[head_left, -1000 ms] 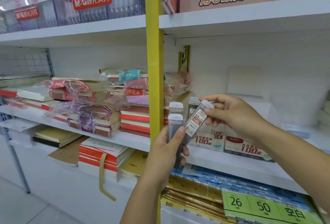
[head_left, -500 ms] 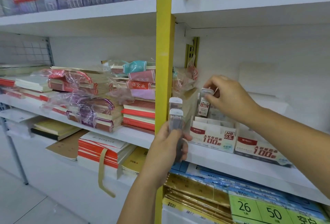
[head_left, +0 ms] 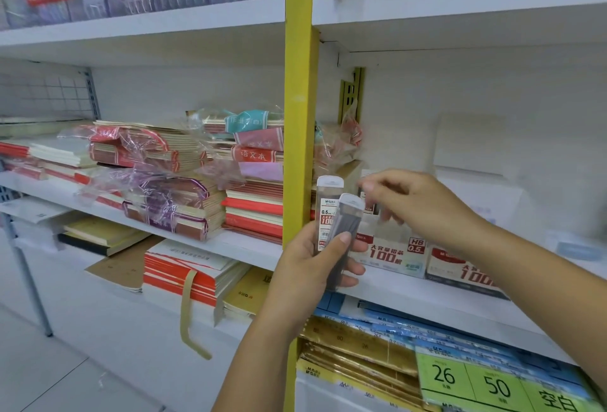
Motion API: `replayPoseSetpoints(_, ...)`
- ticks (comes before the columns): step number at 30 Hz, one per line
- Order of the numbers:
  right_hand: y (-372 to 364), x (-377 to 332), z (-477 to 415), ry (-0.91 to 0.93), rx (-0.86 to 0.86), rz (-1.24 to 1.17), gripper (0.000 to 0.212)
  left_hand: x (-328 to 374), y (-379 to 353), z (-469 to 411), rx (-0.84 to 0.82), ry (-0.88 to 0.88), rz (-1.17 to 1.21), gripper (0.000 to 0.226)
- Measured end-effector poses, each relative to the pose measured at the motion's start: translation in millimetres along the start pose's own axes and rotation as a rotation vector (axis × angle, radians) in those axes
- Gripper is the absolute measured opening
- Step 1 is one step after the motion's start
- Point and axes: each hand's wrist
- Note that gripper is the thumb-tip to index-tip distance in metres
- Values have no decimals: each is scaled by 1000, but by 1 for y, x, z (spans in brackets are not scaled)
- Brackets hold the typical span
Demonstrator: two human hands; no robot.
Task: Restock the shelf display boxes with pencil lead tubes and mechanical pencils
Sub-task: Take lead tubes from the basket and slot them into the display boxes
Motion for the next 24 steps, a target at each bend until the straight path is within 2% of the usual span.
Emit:
replayPoseSetpoints(2, -4, -3, 10, -2, -89, -127, 15, -1, -3, 0, -18, 0, 7, 20)
replayPoseSetpoints(5, -6, -5, 14, -11, -59, -239, 13, -2, -6, 2, -39, 16, 9, 22)
replayPoseSetpoints(9, 2, -1, 16, -54, -38, -439, 13, -3, -8, 4, -43, 62, 35, 34)
replayPoseSetpoints(15, 6, 6, 21, -101, -40, -320, 17, -7, -5, 2, -13, 117, 39, 30)
replayPoseSetpoints(19, 9, 10, 21, -141, -45, -406, 26, -11, -4, 1, 11, 98, 1, 26)
replayPoseSetpoints(22, 17, 10, 20, -145, -55, -375, 23, -12, -6, 0, 29, 83, -6, 23)
replayPoseSetpoints(24, 27, 9, 14, -138, 49, -306, 18, -11, -7, -2, 56, 67, 13, 20)
Point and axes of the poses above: each hand's wrist, its own z-axis away from the middle knuckle, its own y-axis out of the back of the hand, x = y × z, and after that the axes turned 13 degrees about z, right-handed
